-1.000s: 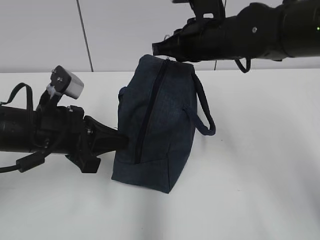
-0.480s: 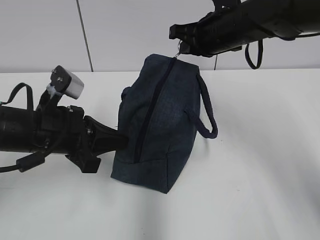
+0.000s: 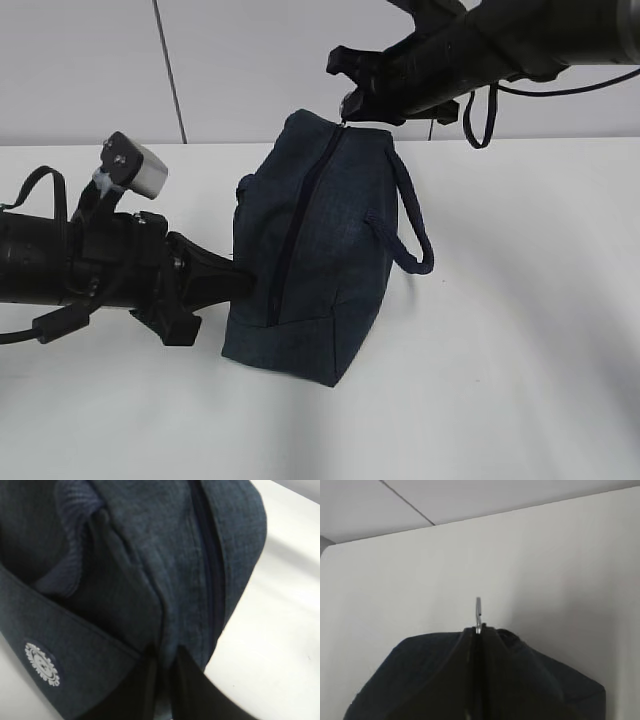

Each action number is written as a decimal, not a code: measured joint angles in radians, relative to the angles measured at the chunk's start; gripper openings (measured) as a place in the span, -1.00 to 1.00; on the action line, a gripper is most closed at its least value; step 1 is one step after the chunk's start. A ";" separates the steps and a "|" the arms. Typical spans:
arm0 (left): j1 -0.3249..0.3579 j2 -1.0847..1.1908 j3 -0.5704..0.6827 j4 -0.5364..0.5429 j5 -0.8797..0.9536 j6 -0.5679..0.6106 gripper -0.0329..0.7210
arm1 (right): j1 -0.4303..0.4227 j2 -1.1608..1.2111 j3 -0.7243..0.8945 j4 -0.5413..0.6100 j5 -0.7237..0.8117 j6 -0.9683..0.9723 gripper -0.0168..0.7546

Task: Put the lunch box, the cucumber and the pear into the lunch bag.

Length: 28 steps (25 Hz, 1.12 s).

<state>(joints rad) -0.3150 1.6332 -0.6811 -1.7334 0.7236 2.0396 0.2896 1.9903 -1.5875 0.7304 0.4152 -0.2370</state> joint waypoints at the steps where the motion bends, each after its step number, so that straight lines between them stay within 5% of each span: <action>1: 0.000 0.000 0.000 0.000 0.000 0.000 -0.89 | -0.013 0.002 -0.007 0.008 0.005 0.000 -0.96; 28: 0.000 0.000 0.000 0.000 -0.003 0.000 -0.89 | -0.172 0.201 -0.144 0.347 0.206 -0.014 -0.96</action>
<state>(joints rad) -0.3150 1.6332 -0.6814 -1.7334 0.7208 2.0396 0.1179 2.1910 -1.7314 1.0775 0.6207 -0.2511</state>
